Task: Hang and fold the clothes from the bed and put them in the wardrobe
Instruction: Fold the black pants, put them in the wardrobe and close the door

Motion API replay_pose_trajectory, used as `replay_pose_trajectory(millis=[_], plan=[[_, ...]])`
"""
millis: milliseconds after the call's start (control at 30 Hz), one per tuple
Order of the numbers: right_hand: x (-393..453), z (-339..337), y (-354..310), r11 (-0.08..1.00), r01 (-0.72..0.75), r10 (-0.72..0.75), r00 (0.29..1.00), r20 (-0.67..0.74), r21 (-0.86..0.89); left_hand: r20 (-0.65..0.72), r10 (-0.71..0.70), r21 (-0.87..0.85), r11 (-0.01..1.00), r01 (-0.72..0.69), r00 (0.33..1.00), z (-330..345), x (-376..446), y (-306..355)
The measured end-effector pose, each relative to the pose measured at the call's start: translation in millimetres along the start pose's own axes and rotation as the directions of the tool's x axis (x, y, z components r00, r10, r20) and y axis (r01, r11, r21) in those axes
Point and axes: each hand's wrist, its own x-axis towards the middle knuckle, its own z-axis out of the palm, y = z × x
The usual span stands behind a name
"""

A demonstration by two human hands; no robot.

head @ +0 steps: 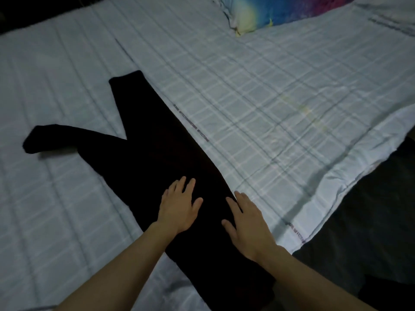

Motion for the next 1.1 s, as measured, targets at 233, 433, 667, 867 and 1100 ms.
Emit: replay_pose_trajectory(millis=[233,433,667,867,1100], plan=[[70.6,-25.2,-46.6,0.993,0.112,-0.112,0.994,0.002,0.024,-0.124,-0.158,-0.208,0.969,0.131,0.980,-23.9,11.4,-45.3],[134.4,-38.4,-97.2,0.975,0.217,-0.219,0.975,0.037,0.051,-0.203,-0.362,-0.432,0.867,0.249,0.910,-45.6,27.7,-102.4],[204.4,-32.4,-141.7,0.953,0.301,-0.301,0.952,0.061,0.006,-0.190,-0.473,-0.493,0.804,0.333,0.861,-56.4,53.7,-155.0],[253.9,-14.9,-165.0,0.939,0.343,-0.343,0.926,0.155,0.033,-0.148,-0.539,-0.588,0.722,0.364,0.829,-65.7,74.3,-177.4],[314.3,-2.0,-192.0,0.921,0.381,-0.388,0.896,0.216,0.077,-0.139,-0.633,-0.753,0.567,0.333,0.762,-89.7,112.9,-205.1]])
